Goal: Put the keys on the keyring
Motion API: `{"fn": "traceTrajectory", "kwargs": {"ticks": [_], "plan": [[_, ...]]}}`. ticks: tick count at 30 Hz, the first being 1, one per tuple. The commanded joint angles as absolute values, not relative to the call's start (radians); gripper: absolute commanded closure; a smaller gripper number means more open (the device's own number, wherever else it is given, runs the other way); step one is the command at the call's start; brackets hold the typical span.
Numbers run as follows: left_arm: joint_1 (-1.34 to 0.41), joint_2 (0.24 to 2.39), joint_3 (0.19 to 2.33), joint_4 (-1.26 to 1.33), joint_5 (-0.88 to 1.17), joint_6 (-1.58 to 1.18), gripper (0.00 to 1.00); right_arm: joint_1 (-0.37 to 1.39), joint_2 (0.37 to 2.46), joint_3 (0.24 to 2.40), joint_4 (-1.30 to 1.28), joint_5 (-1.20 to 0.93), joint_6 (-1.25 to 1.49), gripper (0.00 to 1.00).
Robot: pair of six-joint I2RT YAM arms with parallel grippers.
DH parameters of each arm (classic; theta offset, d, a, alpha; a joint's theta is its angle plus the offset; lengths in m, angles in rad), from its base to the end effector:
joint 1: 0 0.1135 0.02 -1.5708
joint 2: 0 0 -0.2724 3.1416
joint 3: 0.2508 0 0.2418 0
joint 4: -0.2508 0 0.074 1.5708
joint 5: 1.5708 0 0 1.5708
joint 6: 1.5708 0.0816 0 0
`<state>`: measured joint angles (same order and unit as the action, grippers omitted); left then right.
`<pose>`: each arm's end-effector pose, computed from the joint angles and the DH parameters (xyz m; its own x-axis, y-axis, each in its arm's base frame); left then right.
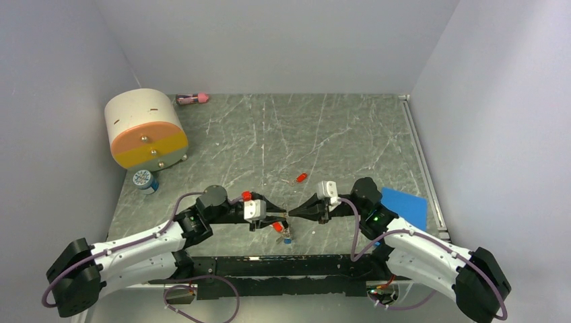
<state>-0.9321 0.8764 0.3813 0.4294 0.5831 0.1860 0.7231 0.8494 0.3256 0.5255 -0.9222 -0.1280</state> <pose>0.0963 -0.2051 0.2550 0.1461 0.0623 -0.9873 0.9878 0.0458 0.1490 0.1041 0.1786 0.2531 0.1286 0.0106 -0.9916 -0.9889 -0.0737 -0.1290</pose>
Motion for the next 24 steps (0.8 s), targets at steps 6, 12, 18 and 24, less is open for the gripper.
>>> {"fn": "traceTrajectory", "kwargs": {"ticks": [6, 12, 18, 24], "plan": [[-0.969, 0.941, 0.407, 0.486, 0.545, 0.209, 0.80, 0.738, 0.852, 0.330, 0.579, -0.920, -0.145, 1.00], [-0.972, 0.907, 0.434, 0.414, 0.537, 0.206, 0.97, 0.739, 0.844, 0.325, 0.564, -0.889, -0.151, 1.00], [-0.973, 0.862, 0.471, 0.298, 0.491, 0.166, 0.97, 0.740, 0.845, 0.330, 0.539, -0.861, -0.152, 0.92], [-0.973, 0.889, 0.612, 0.018, 0.437, 0.128, 0.97, 0.740, 0.794, 0.325, 0.493, -0.805, -0.173, 0.46]]}}
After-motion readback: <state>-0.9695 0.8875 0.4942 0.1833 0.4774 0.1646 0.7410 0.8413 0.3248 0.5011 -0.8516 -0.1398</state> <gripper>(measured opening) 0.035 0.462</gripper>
